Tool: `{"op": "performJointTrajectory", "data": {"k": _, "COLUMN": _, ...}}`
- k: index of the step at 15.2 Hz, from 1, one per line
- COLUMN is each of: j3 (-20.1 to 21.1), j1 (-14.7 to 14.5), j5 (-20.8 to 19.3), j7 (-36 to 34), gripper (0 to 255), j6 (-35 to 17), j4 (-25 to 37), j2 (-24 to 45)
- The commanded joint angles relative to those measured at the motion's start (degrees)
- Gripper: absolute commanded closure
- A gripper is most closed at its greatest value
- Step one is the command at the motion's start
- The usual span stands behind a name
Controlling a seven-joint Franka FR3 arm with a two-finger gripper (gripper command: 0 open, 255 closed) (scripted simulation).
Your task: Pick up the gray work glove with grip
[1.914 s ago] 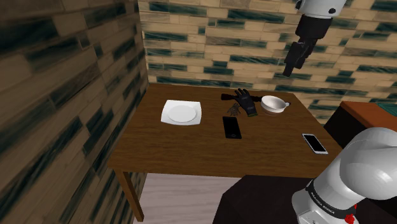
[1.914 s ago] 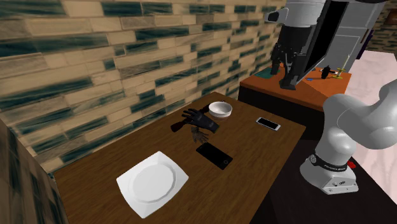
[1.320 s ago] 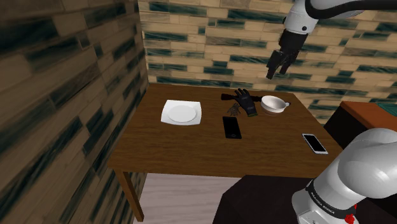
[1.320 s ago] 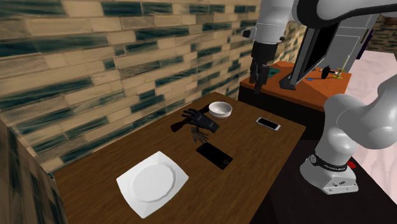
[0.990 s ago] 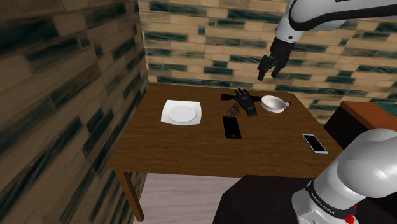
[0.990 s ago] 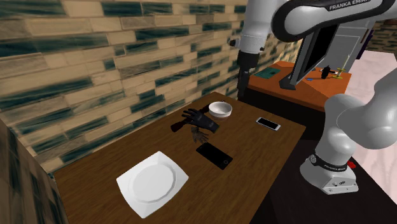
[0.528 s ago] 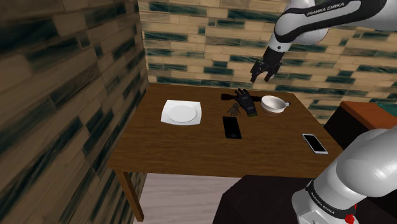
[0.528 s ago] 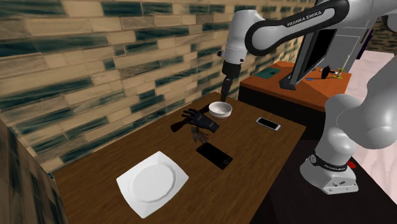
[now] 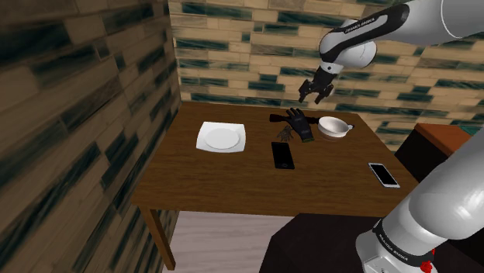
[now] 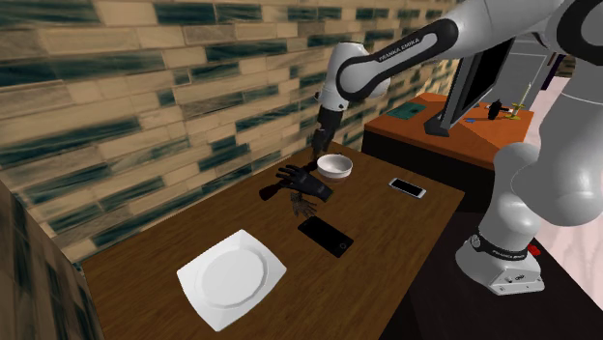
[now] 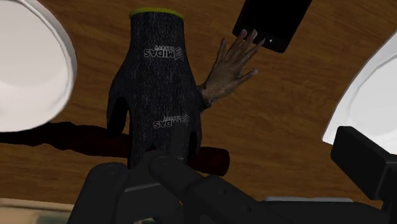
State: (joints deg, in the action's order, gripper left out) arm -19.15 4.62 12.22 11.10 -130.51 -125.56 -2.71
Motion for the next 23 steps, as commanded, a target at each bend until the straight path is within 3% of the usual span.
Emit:
{"op": "performJointTrajectory", "data": {"k": 1, "j3": -0.87, "j1": 0.50, "j5": 3.77, "j7": 1.98, "gripper": 0, "j6": -2.11, "j4": 2.30, "j2": 4.56}}
{"op": "performJointTrajectory", "data": {"k": 6, "j3": -1.25, "j1": 3.25, "j5": 13.22, "j7": 6.46, "gripper": 0, "j6": -4.56, "j4": 9.58, "j2": 15.35}}
{"op": "performJointTrajectory", "data": {"k": 12, "j3": 0.45, "j1": 8.54, "j5": 22.78, "j7": 9.78, "gripper": 0, "j6": -5.34, "j4": 20.20, "j2": 27.91}}
{"op": "performJointTrajectory", "data": {"k": 21, "j3": 2.13, "j1": 9.61, "j5": 25.78, "j7": 12.76, "gripper": 0, "j6": -8.93, "j4": 19.69, "j2": 31.51}}
{"op": "performJointTrajectory", "data": {"k": 22, "j3": 2.14, "j1": 9.67, "j5": 25.82, "j7": 12.84, "gripper": 255, "j6": -8.94, "j4": 19.69, "j2": 31.54}}
{"op": "performJointTrajectory", "data": {"k": 23, "j3": 2.12, "j1": 9.65, "j5": 25.80, "j7": 12.81, "gripper": 255, "j6": -8.93, "j4": 19.68, "j2": 31.50}}
